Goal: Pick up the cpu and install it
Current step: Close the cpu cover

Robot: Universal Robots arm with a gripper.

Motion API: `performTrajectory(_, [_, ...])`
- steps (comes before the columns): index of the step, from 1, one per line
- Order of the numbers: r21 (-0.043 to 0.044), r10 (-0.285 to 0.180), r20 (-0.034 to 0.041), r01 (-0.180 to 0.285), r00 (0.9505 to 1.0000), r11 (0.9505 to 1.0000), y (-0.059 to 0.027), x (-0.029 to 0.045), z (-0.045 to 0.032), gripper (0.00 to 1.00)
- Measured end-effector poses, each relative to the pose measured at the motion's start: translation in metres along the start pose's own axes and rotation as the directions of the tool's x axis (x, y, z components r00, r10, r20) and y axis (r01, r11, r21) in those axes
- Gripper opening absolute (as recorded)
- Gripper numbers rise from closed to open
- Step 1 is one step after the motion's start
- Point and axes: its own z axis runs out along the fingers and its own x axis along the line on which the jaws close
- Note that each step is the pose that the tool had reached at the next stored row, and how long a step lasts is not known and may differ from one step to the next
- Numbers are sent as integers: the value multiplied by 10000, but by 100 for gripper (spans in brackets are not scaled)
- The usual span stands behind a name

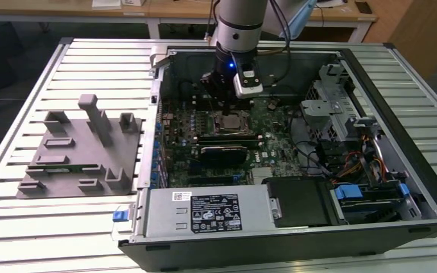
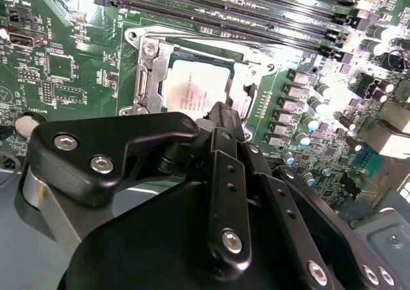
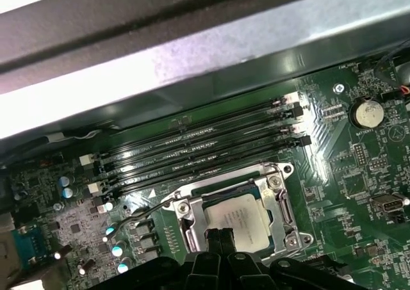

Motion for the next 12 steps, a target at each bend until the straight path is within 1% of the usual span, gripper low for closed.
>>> performTrajectory(3, [20, -2, -63, 2, 10000, 10000, 0, 0, 1, 11])
performTrajectory(12, [15, -2, -46, 2, 10000, 10000, 0, 0, 1, 11])
